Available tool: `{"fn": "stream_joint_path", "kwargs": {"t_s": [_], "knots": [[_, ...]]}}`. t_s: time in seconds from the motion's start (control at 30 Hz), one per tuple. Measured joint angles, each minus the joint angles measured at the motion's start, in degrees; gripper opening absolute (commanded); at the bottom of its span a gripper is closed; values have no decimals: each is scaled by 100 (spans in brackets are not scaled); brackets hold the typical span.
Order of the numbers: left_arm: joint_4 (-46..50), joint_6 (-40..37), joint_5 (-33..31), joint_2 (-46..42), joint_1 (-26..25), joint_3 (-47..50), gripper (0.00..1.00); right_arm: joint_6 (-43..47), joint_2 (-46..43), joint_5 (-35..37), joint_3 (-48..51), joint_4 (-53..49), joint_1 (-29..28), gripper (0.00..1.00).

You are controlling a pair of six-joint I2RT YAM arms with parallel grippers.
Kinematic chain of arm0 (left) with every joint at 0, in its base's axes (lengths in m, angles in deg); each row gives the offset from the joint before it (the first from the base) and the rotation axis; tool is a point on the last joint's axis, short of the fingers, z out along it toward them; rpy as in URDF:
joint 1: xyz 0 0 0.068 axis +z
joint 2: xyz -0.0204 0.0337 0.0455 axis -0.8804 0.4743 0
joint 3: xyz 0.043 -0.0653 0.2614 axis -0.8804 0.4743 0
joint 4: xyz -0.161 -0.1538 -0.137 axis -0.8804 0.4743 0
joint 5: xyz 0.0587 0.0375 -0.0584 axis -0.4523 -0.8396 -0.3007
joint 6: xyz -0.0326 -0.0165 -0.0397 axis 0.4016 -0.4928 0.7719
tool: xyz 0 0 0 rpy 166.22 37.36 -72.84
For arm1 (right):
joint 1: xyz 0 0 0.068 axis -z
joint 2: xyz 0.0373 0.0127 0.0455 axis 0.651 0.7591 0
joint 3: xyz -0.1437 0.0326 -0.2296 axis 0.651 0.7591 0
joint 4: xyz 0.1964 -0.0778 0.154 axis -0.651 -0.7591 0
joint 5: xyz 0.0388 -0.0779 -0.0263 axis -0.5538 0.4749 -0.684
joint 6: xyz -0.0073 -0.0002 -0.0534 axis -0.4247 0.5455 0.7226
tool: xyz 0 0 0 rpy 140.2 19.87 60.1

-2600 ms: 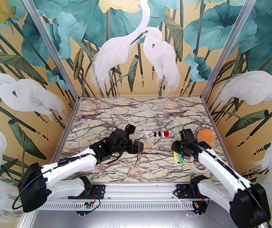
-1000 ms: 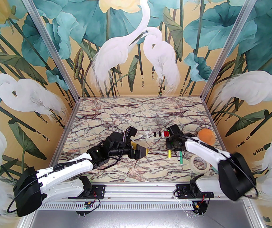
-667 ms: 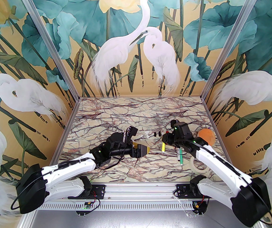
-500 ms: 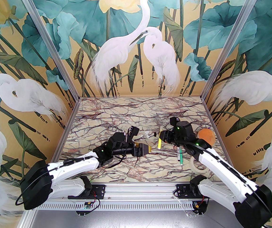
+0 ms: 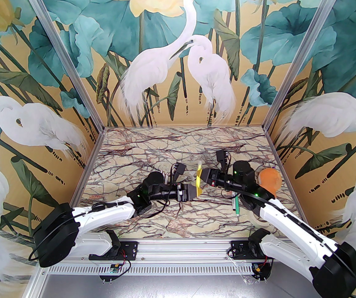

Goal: Open the pen caps

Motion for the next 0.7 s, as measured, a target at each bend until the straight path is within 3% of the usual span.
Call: {"fn": "stream_joint_path", "kwargs": {"t_s": [0.3,0.7], "knots": [[-247,227,122,48,13,-13,43,-74,146,-98,39,330,-184,23],[-323,234,136,50,74,-13,33,-162,168,-236,129,560,-223,23]]}}
